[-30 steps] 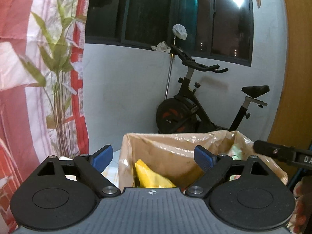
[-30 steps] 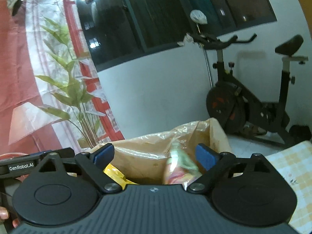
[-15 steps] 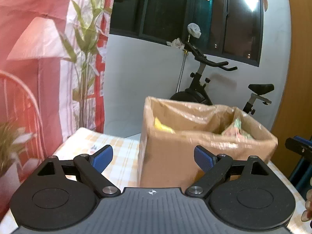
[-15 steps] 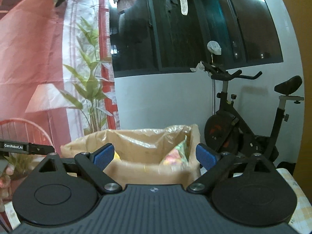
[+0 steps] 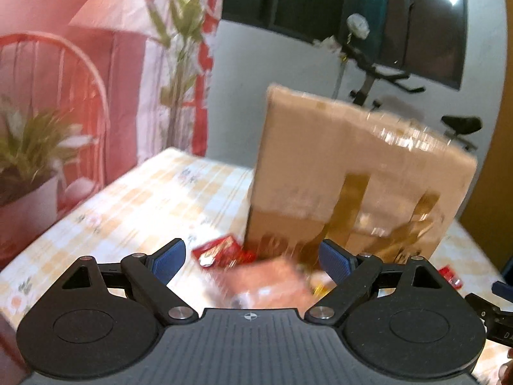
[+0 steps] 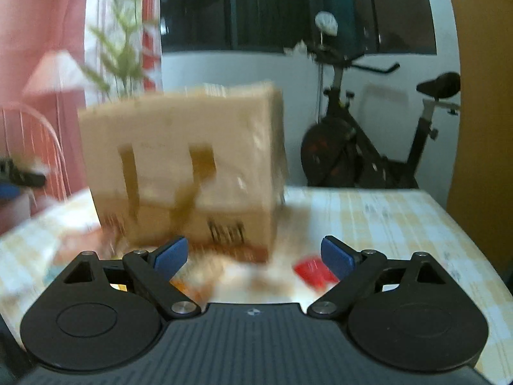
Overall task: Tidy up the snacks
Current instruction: 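Move both tools back to the remaining snacks on the table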
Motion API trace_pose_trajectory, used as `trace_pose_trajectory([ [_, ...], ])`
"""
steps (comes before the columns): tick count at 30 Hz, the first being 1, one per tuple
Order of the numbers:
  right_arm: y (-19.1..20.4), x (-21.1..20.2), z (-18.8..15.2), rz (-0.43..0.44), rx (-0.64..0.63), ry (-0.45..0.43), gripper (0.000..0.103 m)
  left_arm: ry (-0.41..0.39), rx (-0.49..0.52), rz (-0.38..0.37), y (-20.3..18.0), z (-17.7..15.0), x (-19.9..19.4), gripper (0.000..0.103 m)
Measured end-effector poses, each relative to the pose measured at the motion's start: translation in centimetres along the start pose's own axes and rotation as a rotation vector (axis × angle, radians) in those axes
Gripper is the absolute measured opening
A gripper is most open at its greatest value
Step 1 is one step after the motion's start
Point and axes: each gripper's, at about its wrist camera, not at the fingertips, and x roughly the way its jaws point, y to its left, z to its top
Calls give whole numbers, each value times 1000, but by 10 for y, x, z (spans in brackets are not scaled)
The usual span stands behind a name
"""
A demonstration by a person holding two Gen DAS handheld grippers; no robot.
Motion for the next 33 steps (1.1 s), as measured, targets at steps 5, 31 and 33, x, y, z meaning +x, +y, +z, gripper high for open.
trace_pose_trajectory([
  [5,-13,14,-24,-29,45,105,88,52,20,1,2,-14,3,92],
  [31,-3,32,-30,67,81,310,66,107,-11,9,3,-23,12,92],
  [33,-5,34,-28,39,63,285,63,110,-11,11,3,-24,13,92],
])
